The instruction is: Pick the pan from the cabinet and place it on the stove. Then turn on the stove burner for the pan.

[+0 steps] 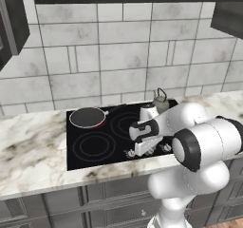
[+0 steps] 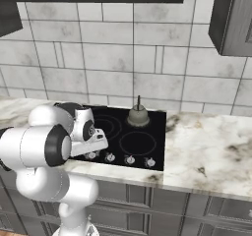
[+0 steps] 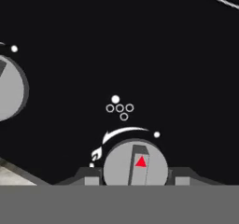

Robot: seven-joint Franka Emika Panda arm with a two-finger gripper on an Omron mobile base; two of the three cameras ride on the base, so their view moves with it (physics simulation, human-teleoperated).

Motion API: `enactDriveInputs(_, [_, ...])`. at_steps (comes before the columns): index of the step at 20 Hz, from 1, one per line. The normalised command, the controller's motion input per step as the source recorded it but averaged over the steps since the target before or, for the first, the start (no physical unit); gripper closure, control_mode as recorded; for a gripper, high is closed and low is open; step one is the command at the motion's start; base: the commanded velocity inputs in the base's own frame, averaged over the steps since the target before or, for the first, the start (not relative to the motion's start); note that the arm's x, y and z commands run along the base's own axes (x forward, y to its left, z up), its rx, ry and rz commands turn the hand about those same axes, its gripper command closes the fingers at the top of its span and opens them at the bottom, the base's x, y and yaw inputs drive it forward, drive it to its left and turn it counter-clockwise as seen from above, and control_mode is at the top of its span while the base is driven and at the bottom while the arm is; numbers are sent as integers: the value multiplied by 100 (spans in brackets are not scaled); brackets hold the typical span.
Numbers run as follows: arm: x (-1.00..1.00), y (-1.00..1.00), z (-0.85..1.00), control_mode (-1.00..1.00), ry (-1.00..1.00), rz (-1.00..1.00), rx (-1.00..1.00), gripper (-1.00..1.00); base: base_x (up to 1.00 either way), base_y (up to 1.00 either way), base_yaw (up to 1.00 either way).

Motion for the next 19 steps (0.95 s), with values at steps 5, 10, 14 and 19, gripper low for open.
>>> enactDriveInputs(5, [-38, 0, -56, -100, 0, 37, 5, 100, 0, 0, 0])
enactDriveInputs(10, [-23, 4, -55, -100, 0, 34, 2, 100, 0, 0, 0])
enactDriveInputs(14, [-7, 13, -40, -100, 0, 24, 1, -100, 0, 0, 0])
enactDriveInputs(19, [-6, 16, -13, -100, 0, 15, 0, -100, 0, 0, 0])
